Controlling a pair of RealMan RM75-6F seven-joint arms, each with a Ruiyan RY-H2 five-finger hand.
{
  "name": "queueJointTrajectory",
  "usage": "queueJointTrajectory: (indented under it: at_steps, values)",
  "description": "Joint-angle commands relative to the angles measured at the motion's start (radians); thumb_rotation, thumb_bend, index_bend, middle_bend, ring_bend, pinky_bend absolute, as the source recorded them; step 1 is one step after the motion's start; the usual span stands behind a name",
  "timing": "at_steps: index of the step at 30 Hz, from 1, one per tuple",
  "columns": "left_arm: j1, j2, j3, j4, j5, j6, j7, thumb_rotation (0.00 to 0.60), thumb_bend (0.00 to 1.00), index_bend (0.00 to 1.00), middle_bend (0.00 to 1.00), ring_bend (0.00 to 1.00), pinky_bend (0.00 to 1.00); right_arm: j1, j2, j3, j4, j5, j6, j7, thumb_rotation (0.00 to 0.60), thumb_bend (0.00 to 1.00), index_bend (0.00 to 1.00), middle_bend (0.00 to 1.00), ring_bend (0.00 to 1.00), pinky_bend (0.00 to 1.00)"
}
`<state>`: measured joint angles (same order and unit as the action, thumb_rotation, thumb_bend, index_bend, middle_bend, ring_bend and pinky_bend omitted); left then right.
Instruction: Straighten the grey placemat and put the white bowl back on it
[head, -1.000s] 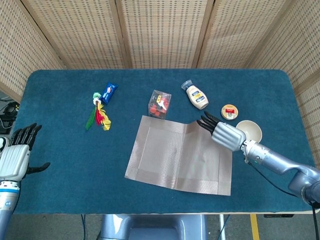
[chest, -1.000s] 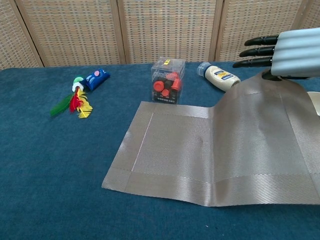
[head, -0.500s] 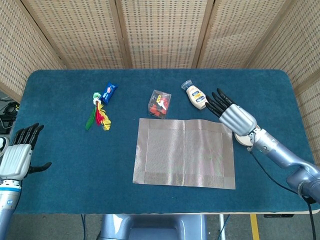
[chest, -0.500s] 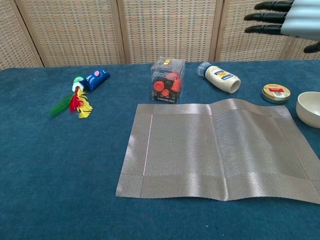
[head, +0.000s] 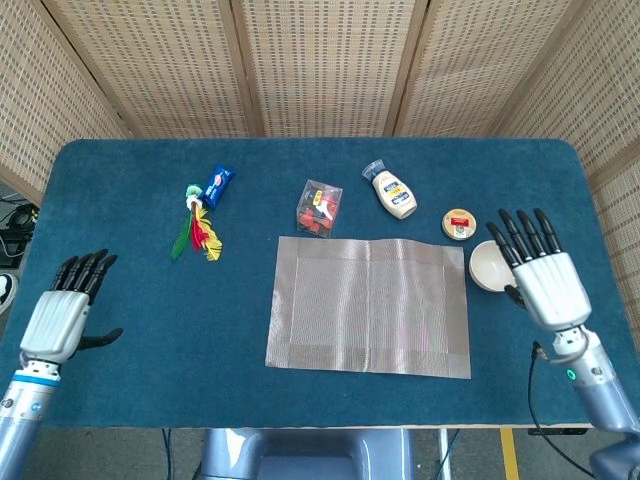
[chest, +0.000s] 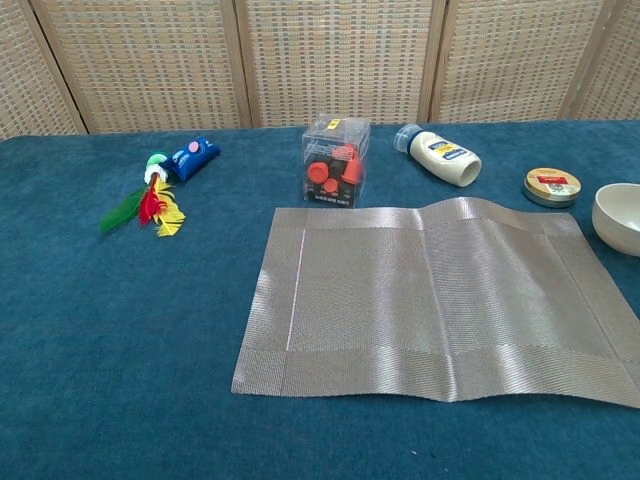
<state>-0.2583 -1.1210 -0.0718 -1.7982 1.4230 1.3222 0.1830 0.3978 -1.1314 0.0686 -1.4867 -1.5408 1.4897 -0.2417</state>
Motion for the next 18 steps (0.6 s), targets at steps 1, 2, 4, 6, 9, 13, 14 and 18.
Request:
queueJointTrajectory:
  at_steps: [1, 2, 4, 6, 9, 13, 14, 18]
  values:
    - [-0.053, -0.054, 0.017, 0.076, 0.114, -0.037, -0.063, 0.6, 0.0, 0.01, 0.0, 0.0, 0.0, -0.117, 0.062, -0.043, -0.142, 0.075, 0.043, 0.079, 0.6, 0.0, 0.0, 0.0, 0.0, 0.0]
    - [-0.079, -0.077, 0.022, 0.119, 0.167, -0.05, -0.092, 0.6, 0.0, 0.04, 0.0, 0.0, 0.0, -0.138, 0.065, -0.056, -0.169, 0.077, 0.05, 0.101, 0.6, 0.0, 0.0, 0.0, 0.0, 0.0]
    - [-0.145, -0.14, 0.026, 0.224, 0.251, -0.09, -0.137, 0.6, 0.0, 0.09, 0.0, 0.0, 0.0, -0.178, 0.059, -0.083, -0.208, 0.068, 0.064, 0.155, 0.6, 0.0, 0.0, 0.0, 0.0, 0.0]
    - [-0.184, -0.181, 0.027, 0.289, 0.281, -0.117, -0.17, 0.6, 0.0, 0.14, 0.0, 0.0, 0.0, -0.196, 0.05, -0.092, -0.209, 0.057, 0.072, 0.17, 0.6, 0.0, 0.0, 0.0, 0.0, 0.0]
    - [-0.247, -0.243, 0.027, 0.373, 0.313, -0.17, -0.198, 0.6, 0.07, 0.19, 0.0, 0.0, 0.0, -0.219, 0.034, -0.094, -0.205, 0.054, 0.084, 0.179, 0.6, 0.0, 0.0, 0.0, 0.0, 0.0]
    - [-0.313, -0.328, 0.035, 0.496, 0.343, -0.218, -0.216, 0.6, 0.18, 0.21, 0.0, 0.0, 0.0, -0.24, 0.016, -0.08, -0.187, 0.063, 0.095, 0.184, 0.6, 0.0, 0.0, 0.0, 0.0, 0.0]
    - [-0.329, -0.354, 0.036, 0.531, 0.346, -0.229, -0.218, 0.6, 0.18, 0.21, 0.0, 0.0, 0.0, -0.245, 0.011, -0.077, -0.181, 0.064, 0.097, 0.188, 0.6, 0.0, 0.0, 0.0, 0.0, 0.0]
    - [-0.373, -0.421, 0.037, 0.62, 0.354, -0.254, -0.219, 0.6, 0.18, 0.24, 0.0, 0.0, 0.0, -0.251, 0.009, -0.071, -0.171, 0.056, 0.093, 0.192, 0.6, 0.0, 0.02, 0.0, 0.0, 0.0]
